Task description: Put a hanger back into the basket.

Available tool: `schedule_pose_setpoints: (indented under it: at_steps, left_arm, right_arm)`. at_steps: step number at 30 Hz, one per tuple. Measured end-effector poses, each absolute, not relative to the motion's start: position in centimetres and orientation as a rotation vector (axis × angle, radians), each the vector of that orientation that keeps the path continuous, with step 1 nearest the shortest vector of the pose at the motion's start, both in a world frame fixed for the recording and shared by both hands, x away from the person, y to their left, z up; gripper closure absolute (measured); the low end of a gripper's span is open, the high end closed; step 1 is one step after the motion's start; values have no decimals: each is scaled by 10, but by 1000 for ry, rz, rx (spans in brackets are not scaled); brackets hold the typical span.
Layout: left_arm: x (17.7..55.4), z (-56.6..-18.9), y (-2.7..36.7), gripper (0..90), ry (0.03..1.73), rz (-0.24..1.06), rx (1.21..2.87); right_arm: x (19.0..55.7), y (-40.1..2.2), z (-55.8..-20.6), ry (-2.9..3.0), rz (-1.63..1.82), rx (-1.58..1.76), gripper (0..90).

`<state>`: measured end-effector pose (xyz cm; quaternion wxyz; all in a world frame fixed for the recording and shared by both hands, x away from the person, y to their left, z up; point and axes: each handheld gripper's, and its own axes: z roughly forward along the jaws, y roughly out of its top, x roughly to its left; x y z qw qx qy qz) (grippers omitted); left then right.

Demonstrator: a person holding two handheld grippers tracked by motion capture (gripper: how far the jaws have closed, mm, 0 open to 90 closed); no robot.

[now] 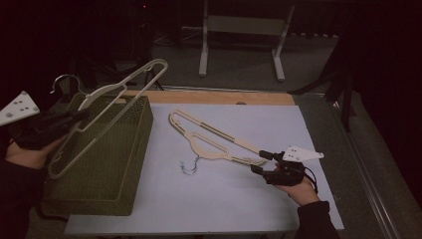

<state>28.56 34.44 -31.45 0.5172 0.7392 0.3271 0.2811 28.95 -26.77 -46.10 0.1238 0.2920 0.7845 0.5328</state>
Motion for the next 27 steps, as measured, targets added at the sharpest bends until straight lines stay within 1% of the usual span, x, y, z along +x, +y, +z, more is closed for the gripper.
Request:
schedule_pose_setpoints:
  at_steps: [5, 14, 18, 27]
  left_arm:
    - [290, -323, 356, 870, 819, 671, 1829]
    - [292, -340, 372, 870, 887, 651, 1859]
    - [294, -350, 378, 870, 893, 632, 1867]
    - [298, -365, 385, 869, 911, 618, 1943]
  right_arm:
    - [288, -271, -465, 2287, 1563, 862, 361]
    - [287, -270, -466, 2287, 1575, 859, 361]
    - [287, -270, -467, 2288, 1571, 860, 361]
    - [286, -270, -469, 2296, 1571, 868, 361]
